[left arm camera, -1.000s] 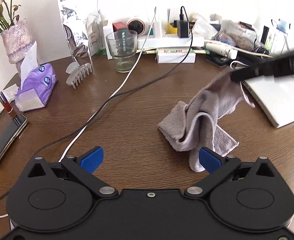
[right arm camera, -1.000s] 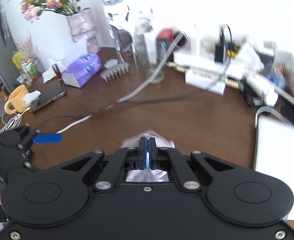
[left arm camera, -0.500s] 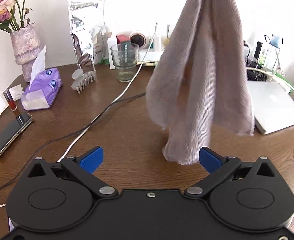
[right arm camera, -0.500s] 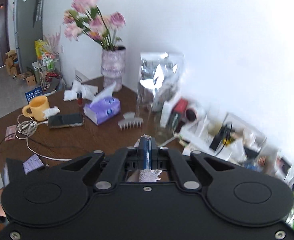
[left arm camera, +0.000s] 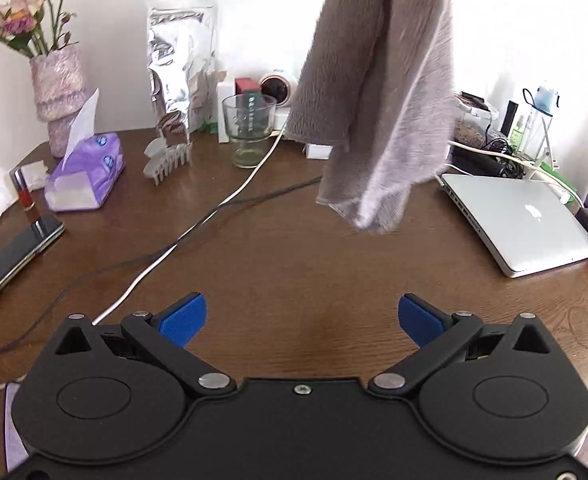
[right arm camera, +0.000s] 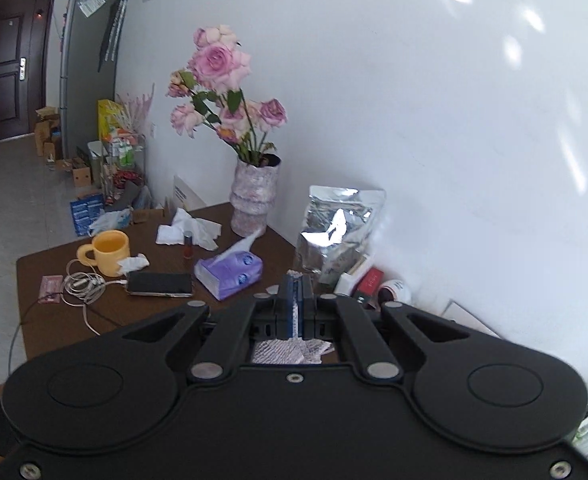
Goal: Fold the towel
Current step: 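Lift the towel with the right gripper and shake it loose, then drop it, then grasp the towel's loose end with the left gripper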
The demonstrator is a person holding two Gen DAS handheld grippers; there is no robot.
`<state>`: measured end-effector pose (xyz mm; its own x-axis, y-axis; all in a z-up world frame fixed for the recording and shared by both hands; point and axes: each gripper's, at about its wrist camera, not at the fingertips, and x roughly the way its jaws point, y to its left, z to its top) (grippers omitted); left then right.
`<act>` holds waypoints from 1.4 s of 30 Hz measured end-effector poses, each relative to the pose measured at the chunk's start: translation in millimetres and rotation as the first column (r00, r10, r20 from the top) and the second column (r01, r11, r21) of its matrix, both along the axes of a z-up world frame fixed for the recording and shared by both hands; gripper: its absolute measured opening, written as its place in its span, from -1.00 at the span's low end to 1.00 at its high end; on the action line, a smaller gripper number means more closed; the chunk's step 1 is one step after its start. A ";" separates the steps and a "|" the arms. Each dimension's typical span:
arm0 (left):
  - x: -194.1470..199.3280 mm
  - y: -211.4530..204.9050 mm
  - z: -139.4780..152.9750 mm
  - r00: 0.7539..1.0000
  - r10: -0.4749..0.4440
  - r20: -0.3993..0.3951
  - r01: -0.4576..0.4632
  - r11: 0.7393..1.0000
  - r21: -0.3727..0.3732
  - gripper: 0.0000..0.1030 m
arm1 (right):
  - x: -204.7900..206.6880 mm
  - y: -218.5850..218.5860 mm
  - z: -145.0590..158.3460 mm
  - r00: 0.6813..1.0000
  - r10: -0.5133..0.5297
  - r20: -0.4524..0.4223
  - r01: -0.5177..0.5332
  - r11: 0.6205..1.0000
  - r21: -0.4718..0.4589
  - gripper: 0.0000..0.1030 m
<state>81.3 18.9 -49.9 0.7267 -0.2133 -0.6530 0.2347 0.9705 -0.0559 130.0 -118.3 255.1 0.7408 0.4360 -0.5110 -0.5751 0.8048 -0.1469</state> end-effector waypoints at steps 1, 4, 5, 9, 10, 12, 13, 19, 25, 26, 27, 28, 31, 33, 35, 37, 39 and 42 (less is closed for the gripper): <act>-2.3 0.9 0.3 1.000 0.003 0.000 -0.003 1.000 0.000 1.00 | -0.7 2.4 2.5 1.000 0.008 -0.001 -0.008 1.000 0.009 -0.96; -10.0 7.2 1.7 1.000 0.023 -0.002 -0.023 1.000 -0.003 1.00 | -1.3 8.9 8.1 0.999 0.033 -0.008 -0.033 0.998 0.049 -0.96; -12.6 9.7 2.2 1.000 0.030 -0.003 -0.030 1.000 -0.004 1.00 | -1.1 10.0 8.5 0.999 0.039 -0.011 -0.038 0.997 0.061 -0.96; -19.8 16.1 2.0 0.998 0.056 -0.008 -0.056 0.998 0.006 1.00 | 4.8 -4.3 -19.6 0.999 0.006 -0.035 -0.003 0.996 0.094 -0.96; -21.3 17.7 1.0 0.998 0.063 -0.014 -0.063 0.998 0.010 1.00 | 10.2 -12.9 -30.8 0.998 -0.022 -0.062 0.029 0.994 0.101 -0.96; -24.3 20.6 -1.5 0.997 0.076 -0.028 -0.075 0.997 0.018 1.00 | 18.8 -36.6 -74.4 0.984 -0.086 -0.154 0.101 0.990 0.093 -0.96; -25.3 21.3 -3.9 0.996 0.080 -0.040 -0.079 0.997 0.021 1.00 | 22.8 -49.5 -99.4 0.972 -0.119 -0.204 0.138 0.987 0.083 -0.96; -22.9 15.9 -13.0 0.995 0.057 -0.081 -0.053 0.997 0.056 1.00 | 20.6 -114.5 -227.8 0.852 -0.303 -0.427 0.343 0.939 0.018 -0.94; -9.5 -0.2 -22.3 0.995 -0.023 -0.097 0.034 0.994 0.107 1.00 | 6.5 -163.5 -332.6 0.721 -0.440 -0.535 0.492 0.869 -0.052 -0.41; -5.9 -4.2 -24.0 0.995 -0.036 -0.092 0.046 0.992 0.116 1.00 | 5.0 -162.1 -330.2 0.721 -0.453 -0.524 0.499 0.864 -0.060 -0.21; -2.1 -8.2 -25.4 0.995 -0.049 -0.084 0.059 0.990 0.126 1.00 | 1.8 -160.3 -329.2 0.724 -0.460 -0.514 0.502 0.862 -0.064 0.23; 2.0 -11.6 -27.2 0.995 -0.062 -0.077 0.072 0.989 0.133 1.00 | -2.6 -158.7 -329.9 0.728 -0.460 -0.509 0.501 0.863 -0.065 0.43; 14.0 -19.0 -33.6 0.992 -0.102 -0.074 0.111 0.984 0.141 1.00 | -15.6 -154.0 -331.7 0.739 -0.461 -0.491 0.496 0.866 -0.067 0.53; 23.7 -22.6 -38.7 0.988 -0.141 -0.063 0.149 0.975 0.162 1.00 | -24.4 -150.8 -333.0 0.747 -0.462 -0.479 0.493 0.867 -0.068 0.53; 30.2 -23.8 -43.6 0.982 -0.178 -0.057 0.186 0.963 0.197 1.00 | -33.1 -147.6 -334.2 0.754 -0.463 -0.466 0.490 0.869 -0.069 0.53; 34.9 -23.1 -49.2 0.973 -0.217 -0.075 0.229 0.945 0.235 1.00 | -41.8 -144.5 -335.5 0.761 -0.463 -0.454 0.487 0.870 -0.071 0.53; 37.2 -23.9 -54.4 0.961 -0.263 -0.089 0.278 0.918 0.282 0.97 | -50.5 -141.3 -336.7 0.768 -0.463 -0.442 0.484 0.872 -0.072 0.53; 40.7 -28.7 -63.0 0.924 -0.359 -0.132 0.381 0.835 0.398 0.90 | -39.1 -131.8 -323.4 0.759 -0.448 -0.473 0.481 0.875 -0.057 0.53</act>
